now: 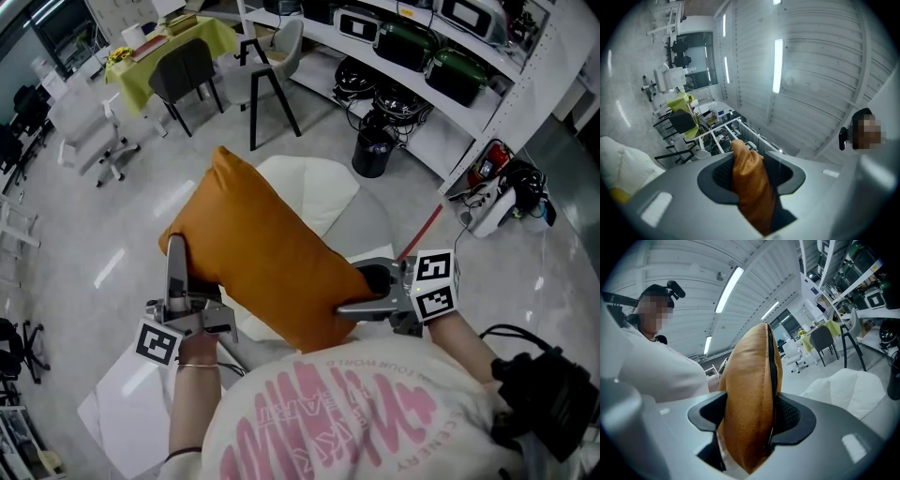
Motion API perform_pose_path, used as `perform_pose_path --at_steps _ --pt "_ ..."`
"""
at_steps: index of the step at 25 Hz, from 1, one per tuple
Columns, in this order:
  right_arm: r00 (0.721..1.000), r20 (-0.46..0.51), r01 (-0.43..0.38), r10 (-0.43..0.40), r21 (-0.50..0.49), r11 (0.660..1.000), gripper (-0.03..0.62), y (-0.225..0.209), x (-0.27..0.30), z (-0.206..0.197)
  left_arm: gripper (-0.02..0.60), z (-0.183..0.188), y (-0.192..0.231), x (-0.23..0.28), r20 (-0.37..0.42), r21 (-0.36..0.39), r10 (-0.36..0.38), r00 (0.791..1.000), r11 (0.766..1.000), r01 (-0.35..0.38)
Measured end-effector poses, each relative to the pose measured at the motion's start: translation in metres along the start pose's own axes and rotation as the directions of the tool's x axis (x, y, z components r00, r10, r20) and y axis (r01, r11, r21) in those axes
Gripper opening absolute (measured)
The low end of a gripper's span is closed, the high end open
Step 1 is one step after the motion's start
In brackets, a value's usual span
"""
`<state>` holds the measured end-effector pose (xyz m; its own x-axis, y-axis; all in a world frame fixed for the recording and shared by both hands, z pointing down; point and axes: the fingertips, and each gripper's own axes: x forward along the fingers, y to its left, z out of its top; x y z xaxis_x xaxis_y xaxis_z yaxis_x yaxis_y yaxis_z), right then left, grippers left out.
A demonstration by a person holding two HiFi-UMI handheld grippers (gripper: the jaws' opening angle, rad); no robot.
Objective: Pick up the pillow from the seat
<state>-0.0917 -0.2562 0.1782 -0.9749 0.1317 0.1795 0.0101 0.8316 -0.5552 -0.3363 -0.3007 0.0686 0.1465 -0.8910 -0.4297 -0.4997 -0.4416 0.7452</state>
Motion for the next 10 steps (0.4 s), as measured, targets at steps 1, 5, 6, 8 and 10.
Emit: perform_pose_path --at_steps 1,5,6,8,10 --pt "1.0 0.0 0.0 0.0 0.0 1.0 0.307 -0.001 -0.0003 -0.0008 0.176 -0.001 0.0007 0.0 0.0 0.0 0.0 1.0 1.0 0.0" --pt "1.0 0.001 -0.001 0.001 0.004 1.0 0.308 -0.0041 -0.0017 -0.0025 0.176 -0.0042 0.003 0.0011 -0.002 0.001 0.002 1.0 1.0 -0.002" --pt "1.0 0.001 -0.002 0.002 0.005 1.0 0.307 -0.0046 -0.002 -0.0025 0.176 -0.0046 0.0035 0.0015 -0.003 0.001 0.003 1.0 1.0 -0.003" --pt "1.0 0.002 -0.002 0.002 0.006 1.0 0.307 -0.0055 -0.0026 -0.0026 0.176 -0.0056 0.0039 0.0023 -0.004 0.0 0.003 1.0 1.0 -0.003" --pt "1.0 0.002 -0.001 0.001 0.006 1.0 0.307 -0.0065 -0.0032 -0.0028 0.176 -0.0065 0.0043 0.0028 -0.004 -0.001 0.002 1.0 1.0 -0.002"
